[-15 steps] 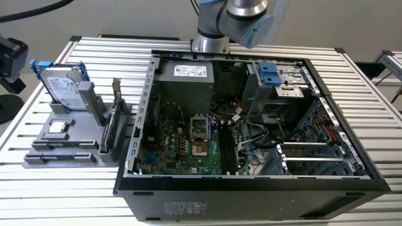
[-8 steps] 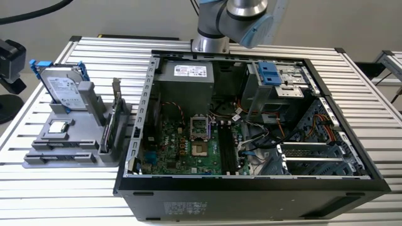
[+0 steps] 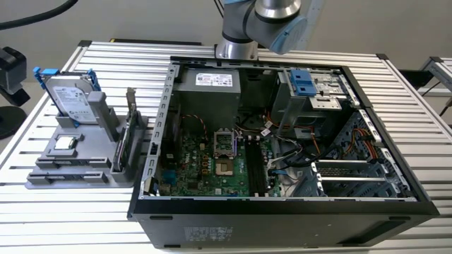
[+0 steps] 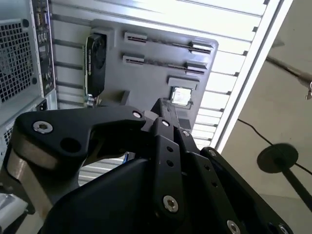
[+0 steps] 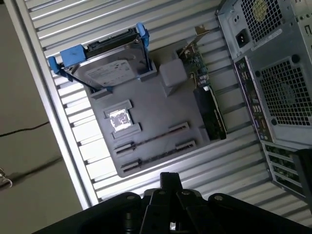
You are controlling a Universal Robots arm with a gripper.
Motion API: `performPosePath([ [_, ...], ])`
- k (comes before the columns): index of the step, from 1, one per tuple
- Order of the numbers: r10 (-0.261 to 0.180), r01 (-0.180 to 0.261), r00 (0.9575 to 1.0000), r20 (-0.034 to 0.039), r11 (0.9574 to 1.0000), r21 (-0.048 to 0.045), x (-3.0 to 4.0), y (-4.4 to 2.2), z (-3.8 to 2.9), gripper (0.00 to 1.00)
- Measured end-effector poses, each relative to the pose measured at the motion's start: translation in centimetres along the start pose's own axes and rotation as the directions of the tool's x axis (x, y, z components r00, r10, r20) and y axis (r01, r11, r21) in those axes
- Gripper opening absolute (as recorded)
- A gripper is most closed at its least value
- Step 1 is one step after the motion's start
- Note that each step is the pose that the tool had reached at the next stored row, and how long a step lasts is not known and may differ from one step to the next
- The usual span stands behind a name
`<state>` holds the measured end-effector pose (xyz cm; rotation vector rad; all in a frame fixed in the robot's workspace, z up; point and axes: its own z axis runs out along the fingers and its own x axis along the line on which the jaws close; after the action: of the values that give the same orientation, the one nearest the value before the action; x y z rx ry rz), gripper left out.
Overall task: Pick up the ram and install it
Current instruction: 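Pick up the ram and move it above insertion slot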
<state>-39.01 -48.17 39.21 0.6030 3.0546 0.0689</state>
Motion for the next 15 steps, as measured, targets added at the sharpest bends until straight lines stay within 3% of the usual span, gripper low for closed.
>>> performPosePath([
  [9,0.098,-0.098,0.9952,0.0048,0.9952,0.0015,0.00,0.00,0.01,0.00],
  [14,0.151,-0.151,0.9885,0.0076,0.9885,0.0022,0.00,0.00,0.01,0.00],
  [15,0.171,-0.171,0.9852,0.0086,0.9853,0.0024,0.00,0.00,0.02,0.00],
])
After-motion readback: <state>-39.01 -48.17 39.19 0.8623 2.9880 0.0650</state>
